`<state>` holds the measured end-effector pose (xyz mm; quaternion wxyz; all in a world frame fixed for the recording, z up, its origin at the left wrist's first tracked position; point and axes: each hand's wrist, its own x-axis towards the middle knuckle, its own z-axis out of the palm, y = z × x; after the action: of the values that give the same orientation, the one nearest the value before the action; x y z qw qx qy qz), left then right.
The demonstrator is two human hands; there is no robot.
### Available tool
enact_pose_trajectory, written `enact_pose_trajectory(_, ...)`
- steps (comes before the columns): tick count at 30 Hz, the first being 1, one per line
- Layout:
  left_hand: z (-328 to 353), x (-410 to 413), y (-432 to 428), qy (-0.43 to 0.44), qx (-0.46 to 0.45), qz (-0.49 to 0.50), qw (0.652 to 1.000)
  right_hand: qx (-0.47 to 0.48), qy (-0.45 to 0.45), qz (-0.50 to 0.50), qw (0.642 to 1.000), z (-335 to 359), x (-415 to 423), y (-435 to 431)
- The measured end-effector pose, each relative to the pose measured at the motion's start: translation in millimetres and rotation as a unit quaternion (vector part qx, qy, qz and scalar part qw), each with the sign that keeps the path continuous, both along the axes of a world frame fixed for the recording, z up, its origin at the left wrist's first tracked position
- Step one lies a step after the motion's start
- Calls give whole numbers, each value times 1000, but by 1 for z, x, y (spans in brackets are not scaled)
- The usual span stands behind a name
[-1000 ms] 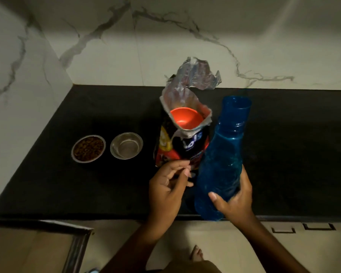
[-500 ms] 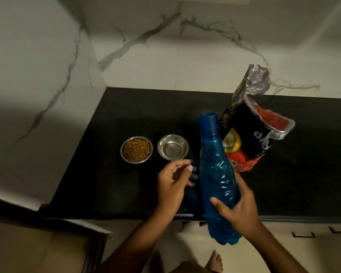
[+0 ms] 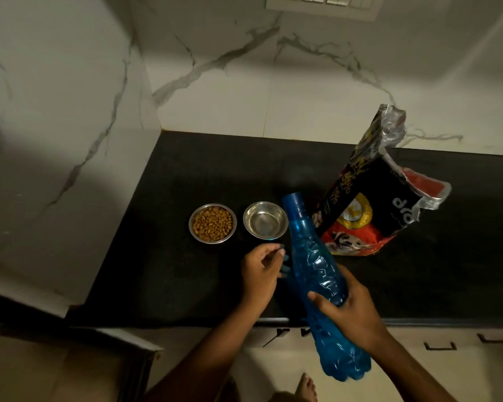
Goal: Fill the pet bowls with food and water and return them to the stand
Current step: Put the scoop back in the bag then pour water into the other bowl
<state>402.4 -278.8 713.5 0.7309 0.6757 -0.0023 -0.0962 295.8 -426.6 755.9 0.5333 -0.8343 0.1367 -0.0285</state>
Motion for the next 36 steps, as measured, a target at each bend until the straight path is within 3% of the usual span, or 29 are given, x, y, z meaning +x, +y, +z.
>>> enact_pose_trajectory(2,-4,5,-1,-5,51,22,998,1,16,-3,1000,-3,-1,0)
enact_pose_trajectory(7,-5,24,2,65,78,64,993,-11,48,7,999,-6,-1,1)
enact_pose_trajectory(16,-8,44,9,231,-8,75,970,-29,85,15,996,-6,1,-2)
enact_pose_trajectory(24,-3,54,11,256,-75,61,962,-42,124,25,991,-4,0,-1)
enact_pose_trajectory(36,-7,53,13,244,-82,53,965,-51,165,32,984,-1,6,-4)
